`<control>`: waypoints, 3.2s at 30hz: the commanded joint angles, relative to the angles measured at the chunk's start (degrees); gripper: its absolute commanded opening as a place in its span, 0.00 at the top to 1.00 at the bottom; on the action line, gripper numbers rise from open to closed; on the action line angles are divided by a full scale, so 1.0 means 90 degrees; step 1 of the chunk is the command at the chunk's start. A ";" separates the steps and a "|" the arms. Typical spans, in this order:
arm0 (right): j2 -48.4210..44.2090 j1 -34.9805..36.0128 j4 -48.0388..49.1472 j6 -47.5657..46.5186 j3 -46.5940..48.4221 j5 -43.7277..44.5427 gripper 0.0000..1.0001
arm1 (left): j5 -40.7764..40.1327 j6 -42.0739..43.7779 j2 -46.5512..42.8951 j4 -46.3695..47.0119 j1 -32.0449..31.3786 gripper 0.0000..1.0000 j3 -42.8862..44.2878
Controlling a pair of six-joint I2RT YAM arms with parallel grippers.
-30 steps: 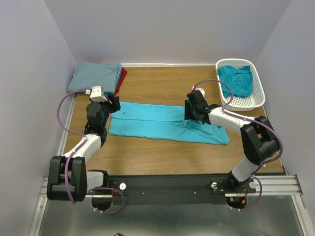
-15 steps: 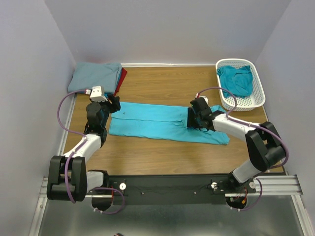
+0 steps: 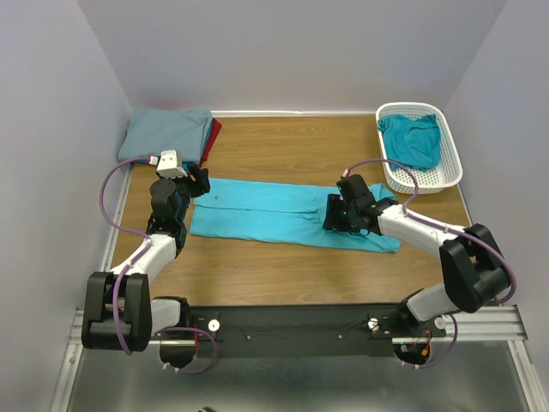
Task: Fold and stack the t-shirts
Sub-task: Fold the tshirt
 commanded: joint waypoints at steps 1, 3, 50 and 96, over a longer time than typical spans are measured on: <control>-0.0105 0.0034 -0.0221 0.0122 -0.0181 -0.0684 0.36 | 0.0071 0.0083 0.0020 -0.0021 0.0048 0.31 0.0115; -0.0115 0.0034 -0.0221 0.0141 -0.0230 -0.0714 0.37 | 0.0071 0.0083 0.0020 -0.0021 0.0048 0.31 0.0115; 0.1760 -0.2603 0.0501 -0.0835 0.1440 0.1581 0.43 | 0.0784 -0.1831 0.3809 0.0731 -0.1046 0.31 0.1541; 0.1126 -0.2876 0.0540 -0.0581 0.0795 0.1231 0.41 | -0.1647 -0.1509 0.3547 -0.2061 -0.2159 0.33 0.2742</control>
